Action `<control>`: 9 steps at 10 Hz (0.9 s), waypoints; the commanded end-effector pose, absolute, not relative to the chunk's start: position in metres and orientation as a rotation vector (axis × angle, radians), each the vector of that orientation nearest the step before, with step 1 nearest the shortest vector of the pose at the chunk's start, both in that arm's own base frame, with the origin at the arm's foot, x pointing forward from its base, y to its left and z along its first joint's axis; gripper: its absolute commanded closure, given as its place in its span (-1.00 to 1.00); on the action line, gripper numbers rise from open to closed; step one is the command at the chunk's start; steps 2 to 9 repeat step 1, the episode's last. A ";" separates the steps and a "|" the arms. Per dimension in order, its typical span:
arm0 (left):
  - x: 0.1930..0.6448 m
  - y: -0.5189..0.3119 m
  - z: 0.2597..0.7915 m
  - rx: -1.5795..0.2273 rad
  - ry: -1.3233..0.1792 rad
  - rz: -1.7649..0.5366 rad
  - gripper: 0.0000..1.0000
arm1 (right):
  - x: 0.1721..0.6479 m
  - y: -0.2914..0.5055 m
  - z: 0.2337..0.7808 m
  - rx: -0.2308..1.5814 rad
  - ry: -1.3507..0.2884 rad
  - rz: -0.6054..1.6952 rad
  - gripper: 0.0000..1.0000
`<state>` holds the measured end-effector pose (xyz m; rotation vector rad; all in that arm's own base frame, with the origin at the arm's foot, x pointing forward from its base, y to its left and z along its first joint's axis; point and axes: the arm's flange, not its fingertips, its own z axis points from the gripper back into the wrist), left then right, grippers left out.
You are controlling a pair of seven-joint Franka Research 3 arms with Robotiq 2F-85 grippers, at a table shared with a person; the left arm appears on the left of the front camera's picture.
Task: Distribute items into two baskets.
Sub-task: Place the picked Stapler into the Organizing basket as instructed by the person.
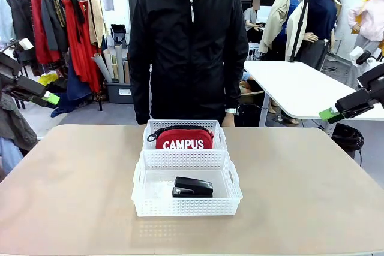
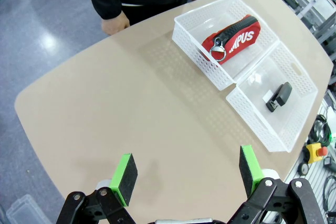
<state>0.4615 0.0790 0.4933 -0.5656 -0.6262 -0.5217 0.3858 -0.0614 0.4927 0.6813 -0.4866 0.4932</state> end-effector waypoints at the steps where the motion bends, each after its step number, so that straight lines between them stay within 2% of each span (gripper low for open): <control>1: 0.461 0.078 0.493 -0.571 -0.631 -0.514 -1.00 | 0.387 -0.061 0.494 0.682 -0.481 0.490 -1.00; 9: 0.461 0.078 0.493 -0.571 -0.631 -0.514 -1.00 | 0.387 -0.061 0.494 0.682 -0.481 0.490 -1.00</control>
